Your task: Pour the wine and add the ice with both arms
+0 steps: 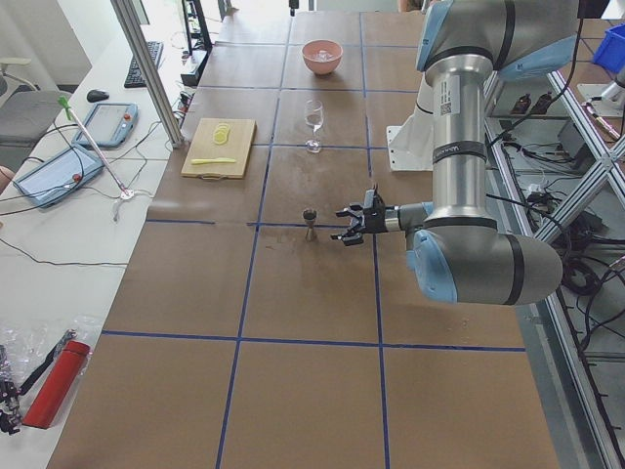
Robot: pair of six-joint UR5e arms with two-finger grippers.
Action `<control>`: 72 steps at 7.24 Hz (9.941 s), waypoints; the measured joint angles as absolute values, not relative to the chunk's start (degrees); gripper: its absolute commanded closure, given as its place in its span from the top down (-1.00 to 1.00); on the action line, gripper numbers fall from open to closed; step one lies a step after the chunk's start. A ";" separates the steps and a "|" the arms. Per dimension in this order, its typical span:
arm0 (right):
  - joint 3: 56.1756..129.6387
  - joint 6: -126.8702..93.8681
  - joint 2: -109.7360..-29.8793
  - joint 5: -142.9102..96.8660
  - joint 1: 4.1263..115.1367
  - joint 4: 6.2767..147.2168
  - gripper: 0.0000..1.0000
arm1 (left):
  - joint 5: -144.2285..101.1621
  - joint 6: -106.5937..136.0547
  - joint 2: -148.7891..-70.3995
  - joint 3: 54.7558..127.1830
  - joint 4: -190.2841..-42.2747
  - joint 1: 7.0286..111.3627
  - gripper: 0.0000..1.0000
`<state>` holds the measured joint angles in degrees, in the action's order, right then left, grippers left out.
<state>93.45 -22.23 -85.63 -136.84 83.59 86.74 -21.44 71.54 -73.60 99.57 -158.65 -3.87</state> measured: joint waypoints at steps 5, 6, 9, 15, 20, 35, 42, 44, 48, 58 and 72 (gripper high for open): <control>93.35 -22.24 -85.62 -136.85 83.58 86.77 1.00 | -21.68 71.48 -76.91 95.35 -158.44 -0.11 0.95; 93.35 -22.24 -85.61 -136.85 83.58 86.80 1.00 | -21.85 71.52 -77.85 93.96 -158.40 1.29 0.95; 93.08 -22.24 -85.61 -136.73 83.58 86.83 1.00 | -22.60 69.10 -82.69 91.47 -158.53 3.41 0.94; 92.86 -22.24 -85.61 -136.84 83.58 86.84 1.00 | -25.80 68.64 -83.69 89.79 -158.96 6.31 0.34; 92.82 -22.24 -85.55 -136.69 83.58 86.81 1.00 | -26.18 68.65 -84.13 89.75 -159.25 6.41 -0.16; 92.72 -22.29 -85.64 -136.60 83.58 86.77 1.00 | -25.73 61.44 -87.17 91.57 -162.78 8.48 -1.00; 92.94 -22.25 -85.35 -136.85 83.58 86.75 1.00 | -25.60 26.74 -103.22 98.42 -165.52 9.55 -1.00; 92.82 -22.31 -85.42 -136.83 83.58 86.75 1.00 | -27.70 16.29 -106.87 98.47 -164.23 8.97 -1.00; 92.52 -22.32 -85.59 -136.84 83.58 86.79 1.00 | -41.97 13.98 -111.07 98.57 -158.23 8.65 -1.00; 92.45 -22.40 -85.61 -137.29 83.58 86.84 1.00 | -51.48 -0.01 -115.79 107.70 -130.98 13.54 -1.00; 92.79 -22.41 -85.48 -137.39 83.58 86.84 1.00 | -51.04 -19.79 -120.51 111.98 -107.14 14.47 -1.00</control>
